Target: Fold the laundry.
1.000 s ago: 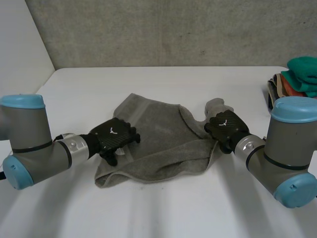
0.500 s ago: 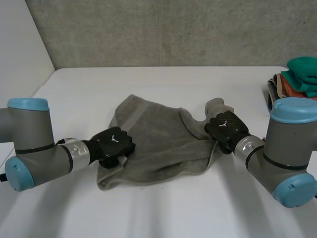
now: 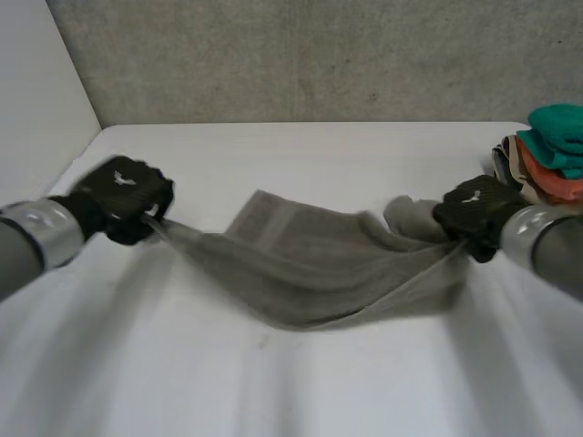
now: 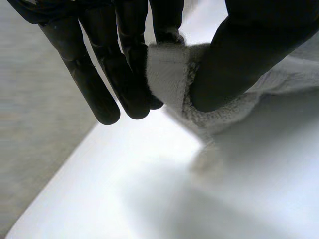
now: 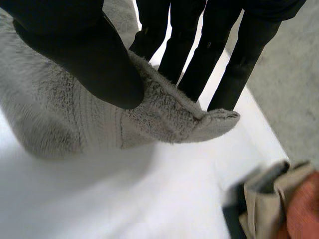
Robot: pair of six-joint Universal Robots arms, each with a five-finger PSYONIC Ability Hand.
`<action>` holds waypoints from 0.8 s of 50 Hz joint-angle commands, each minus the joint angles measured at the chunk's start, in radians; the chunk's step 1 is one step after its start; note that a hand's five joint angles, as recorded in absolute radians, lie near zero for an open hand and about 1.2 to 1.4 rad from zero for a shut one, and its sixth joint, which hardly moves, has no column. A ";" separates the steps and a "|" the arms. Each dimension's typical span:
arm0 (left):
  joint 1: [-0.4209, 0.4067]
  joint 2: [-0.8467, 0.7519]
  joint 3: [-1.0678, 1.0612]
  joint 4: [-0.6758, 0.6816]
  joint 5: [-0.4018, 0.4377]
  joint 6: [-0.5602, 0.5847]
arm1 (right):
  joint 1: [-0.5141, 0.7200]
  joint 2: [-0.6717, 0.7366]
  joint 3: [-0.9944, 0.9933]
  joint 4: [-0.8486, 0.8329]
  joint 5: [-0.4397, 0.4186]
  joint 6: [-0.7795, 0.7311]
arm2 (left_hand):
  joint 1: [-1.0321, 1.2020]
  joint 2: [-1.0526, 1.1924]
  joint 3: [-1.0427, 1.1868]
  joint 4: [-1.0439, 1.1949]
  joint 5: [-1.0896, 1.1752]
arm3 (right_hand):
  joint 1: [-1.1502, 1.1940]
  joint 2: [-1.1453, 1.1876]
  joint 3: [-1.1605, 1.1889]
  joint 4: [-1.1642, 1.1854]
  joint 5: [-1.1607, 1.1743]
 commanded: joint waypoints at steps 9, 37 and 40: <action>0.094 0.186 -0.209 0.004 0.001 -0.328 | -0.066 -0.084 0.030 0.226 -0.014 -0.078 | 0.256 0.205 0.205 0.200 0.218 | 0.269 0.215 0.201 0.195 0.200; -0.107 -0.034 0.325 0.688 -0.388 -0.469 | 0.000 -0.077 -0.192 -0.900 0.057 0.474 | 0.256 0.205 0.205 0.200 0.218 | 0.269 0.215 0.201 0.195 0.200; -0.111 -0.021 0.267 0.610 -0.387 -0.466 | 0.001 -0.064 -0.186 -0.832 0.054 0.471 | 0.256 0.205 0.205 0.200 0.218 | 0.269 0.215 0.201 0.195 0.200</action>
